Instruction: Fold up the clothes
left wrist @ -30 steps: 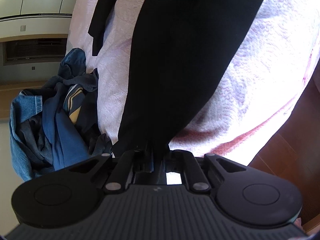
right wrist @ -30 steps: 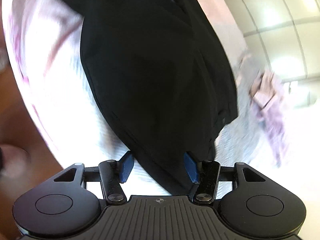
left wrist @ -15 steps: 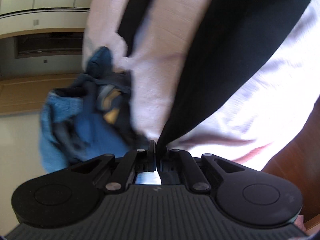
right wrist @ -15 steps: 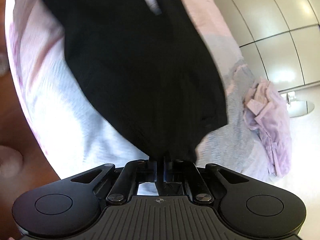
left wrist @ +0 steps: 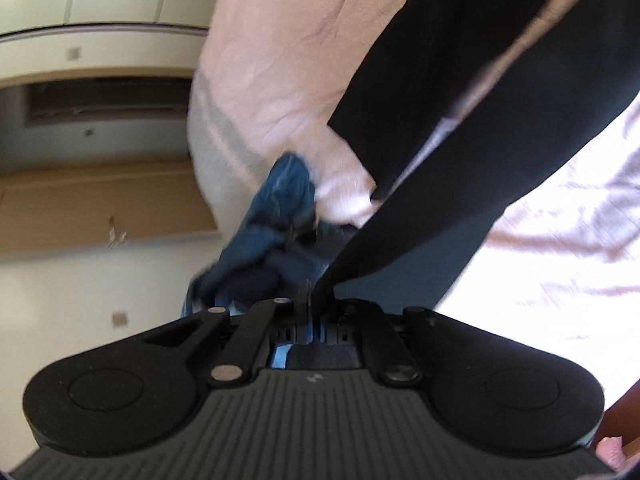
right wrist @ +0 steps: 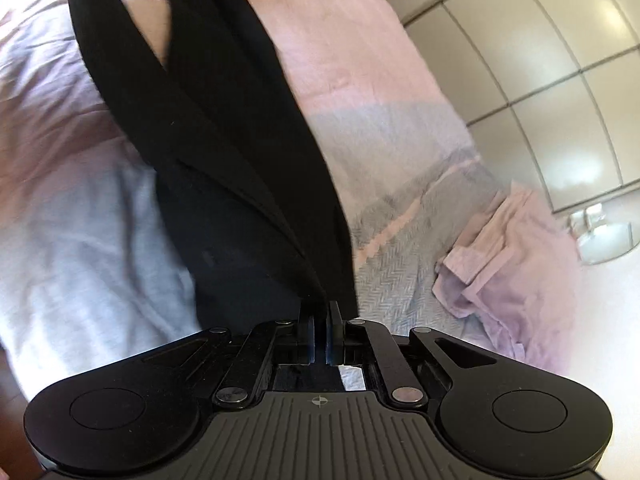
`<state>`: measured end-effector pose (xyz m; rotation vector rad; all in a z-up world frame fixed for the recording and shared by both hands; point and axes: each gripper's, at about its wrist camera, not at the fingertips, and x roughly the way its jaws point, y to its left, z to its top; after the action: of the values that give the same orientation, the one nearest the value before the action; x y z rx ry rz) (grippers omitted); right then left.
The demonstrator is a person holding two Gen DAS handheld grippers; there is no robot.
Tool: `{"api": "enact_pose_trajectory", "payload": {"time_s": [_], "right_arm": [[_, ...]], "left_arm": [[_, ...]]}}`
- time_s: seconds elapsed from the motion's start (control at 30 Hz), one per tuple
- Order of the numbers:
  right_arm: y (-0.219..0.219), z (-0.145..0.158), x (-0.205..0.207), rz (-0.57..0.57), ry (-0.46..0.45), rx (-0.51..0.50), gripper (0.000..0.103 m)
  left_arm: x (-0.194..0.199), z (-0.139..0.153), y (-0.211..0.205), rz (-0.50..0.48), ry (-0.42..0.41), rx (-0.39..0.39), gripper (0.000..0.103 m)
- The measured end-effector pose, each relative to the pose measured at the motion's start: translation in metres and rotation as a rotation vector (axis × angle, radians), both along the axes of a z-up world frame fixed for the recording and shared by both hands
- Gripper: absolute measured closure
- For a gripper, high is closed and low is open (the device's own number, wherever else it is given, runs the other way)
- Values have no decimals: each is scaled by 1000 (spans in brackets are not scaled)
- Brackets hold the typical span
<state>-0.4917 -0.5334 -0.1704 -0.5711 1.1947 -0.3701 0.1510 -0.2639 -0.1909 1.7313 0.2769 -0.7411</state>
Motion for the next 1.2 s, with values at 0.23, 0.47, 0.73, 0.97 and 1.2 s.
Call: {"api": "enact_pose_trajectory", "payload": {"time_s": [0.23,0.47,0.73,0.97,1.2], "right_arm": [[-99,-37,74,-141,115,117,100],[-137,-43,99,-185,171,203,100],[-184,-62,108,-217,156,326,100],[-227,-107,118,-311,99,433,79],[-244,-87,91,-660,-124,382,53]], "left_arm": [[64,-53,-116,-119,99,134,99],[93,-78,-195,-152,119,206,99],[110,-123,-251,-119,120,289,99],[108,-199,-272,-132,29,322,81],[96,-177,-290,-105,38,173,66]]}}
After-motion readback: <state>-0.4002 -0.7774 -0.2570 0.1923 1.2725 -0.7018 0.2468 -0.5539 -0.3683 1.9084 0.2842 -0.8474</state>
